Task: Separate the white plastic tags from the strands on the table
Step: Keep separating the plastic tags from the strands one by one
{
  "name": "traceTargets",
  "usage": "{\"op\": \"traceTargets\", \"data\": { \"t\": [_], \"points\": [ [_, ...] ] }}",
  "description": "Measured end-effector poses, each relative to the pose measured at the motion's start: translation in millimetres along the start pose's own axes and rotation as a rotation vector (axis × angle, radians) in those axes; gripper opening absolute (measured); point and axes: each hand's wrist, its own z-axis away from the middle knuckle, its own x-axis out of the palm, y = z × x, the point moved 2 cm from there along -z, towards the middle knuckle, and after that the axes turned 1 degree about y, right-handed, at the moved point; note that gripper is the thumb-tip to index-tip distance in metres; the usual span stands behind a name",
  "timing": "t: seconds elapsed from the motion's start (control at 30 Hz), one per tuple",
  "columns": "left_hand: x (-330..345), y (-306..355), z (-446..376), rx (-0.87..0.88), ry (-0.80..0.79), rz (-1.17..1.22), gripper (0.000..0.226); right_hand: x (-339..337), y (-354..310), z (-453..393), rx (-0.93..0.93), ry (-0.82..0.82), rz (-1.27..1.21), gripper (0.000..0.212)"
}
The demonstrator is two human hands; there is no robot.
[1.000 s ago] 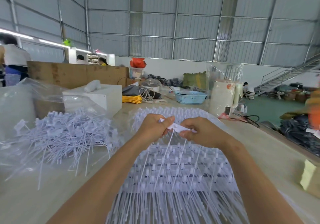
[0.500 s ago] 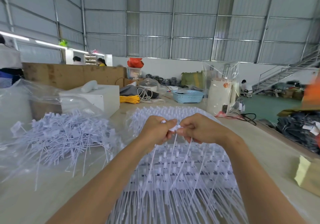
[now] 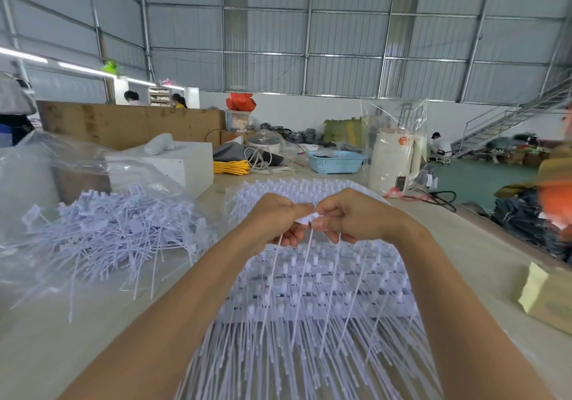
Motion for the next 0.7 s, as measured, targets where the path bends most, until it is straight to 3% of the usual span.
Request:
{"op": "traceTargets", "data": {
  "t": [0.23, 0.47, 0.53, 0.6, 0.7],
  "points": [
    [-1.2, 0.8, -1.4, 0.068, 0.093, -0.02, 0.04, 2.3, 2.3, -3.4, -0.037, 0.063, 0.031, 0.025],
    [-11.8, 2.6, -2.2, -0.164, -0.048, 0.048, 0.03, 5.6, -5.9, -6.5, -0.112, 0.057, 0.103, 0.031],
    [-35.3, 0.0, -6.7, -0.191, 0.033, 0.122, 0.031, -3.6, -4.8, 0.4, -0.093, 0.056, 0.102, 0.032],
    [-69.8, -6.6, -10.2, -0.149, 0.24, 0.205, 0.031, -20.0, -0.1, 11.0, -0.057, 0.097, 0.072, 0.033],
    [-93.4, -13.4, -13.3, -0.065, 0.429, 0.131, 0.024, -33.7, 2.7, 17.7, -0.079, 0.187, -0.082, 0.035]
  ]
}}
